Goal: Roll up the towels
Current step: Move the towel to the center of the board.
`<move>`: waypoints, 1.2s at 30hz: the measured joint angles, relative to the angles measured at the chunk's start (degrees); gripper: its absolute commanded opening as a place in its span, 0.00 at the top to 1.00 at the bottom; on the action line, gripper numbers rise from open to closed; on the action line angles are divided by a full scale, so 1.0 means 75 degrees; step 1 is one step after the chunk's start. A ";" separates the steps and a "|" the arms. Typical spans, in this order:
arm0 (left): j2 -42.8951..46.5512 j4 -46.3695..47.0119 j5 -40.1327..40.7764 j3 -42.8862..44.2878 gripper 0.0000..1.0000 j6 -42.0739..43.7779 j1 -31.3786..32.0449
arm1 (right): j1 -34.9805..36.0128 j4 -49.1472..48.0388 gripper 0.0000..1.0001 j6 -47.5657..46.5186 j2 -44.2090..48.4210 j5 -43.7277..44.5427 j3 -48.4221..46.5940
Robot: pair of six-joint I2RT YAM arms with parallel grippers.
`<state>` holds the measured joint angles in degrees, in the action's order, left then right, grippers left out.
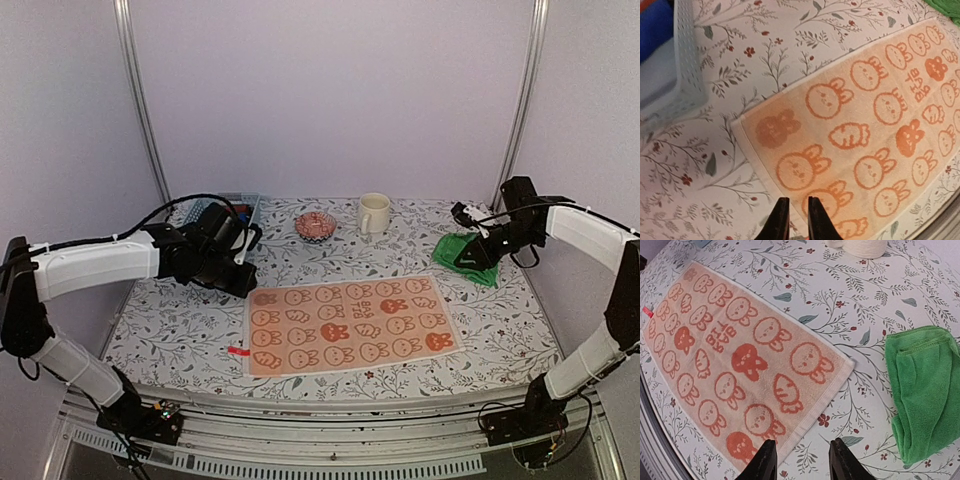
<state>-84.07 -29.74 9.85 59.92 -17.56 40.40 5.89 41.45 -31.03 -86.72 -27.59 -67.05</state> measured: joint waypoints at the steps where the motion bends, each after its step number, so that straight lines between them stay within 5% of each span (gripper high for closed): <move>1: 0.0128 -0.0140 -0.0402 -0.0172 1.00 -0.0087 0.0038 | 0.0035 0.0157 0.63 -0.0152 0.0254 -0.0064 0.0210; 11: 0.0064 -0.0918 -0.2594 -0.0615 1.00 -0.0527 0.0580 | 0.0871 0.1218 0.91 -0.1979 0.0903 -0.0111 0.2060; 18: -0.0810 -0.1411 -0.2876 -0.0621 1.00 -0.0752 0.0825 | 0.1081 0.1405 0.93 -0.2498 0.0644 -0.0006 0.2331; 36: -0.0877 -0.1381 -0.2926 -0.1743 1.00 -0.1408 0.0912 | 0.1279 0.0513 0.96 -0.2495 -0.0090 0.1139 0.3232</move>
<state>-90.65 -40.10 -12.10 46.85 -28.12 47.24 15.49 45.30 -49.74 -87.39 -19.05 -42.81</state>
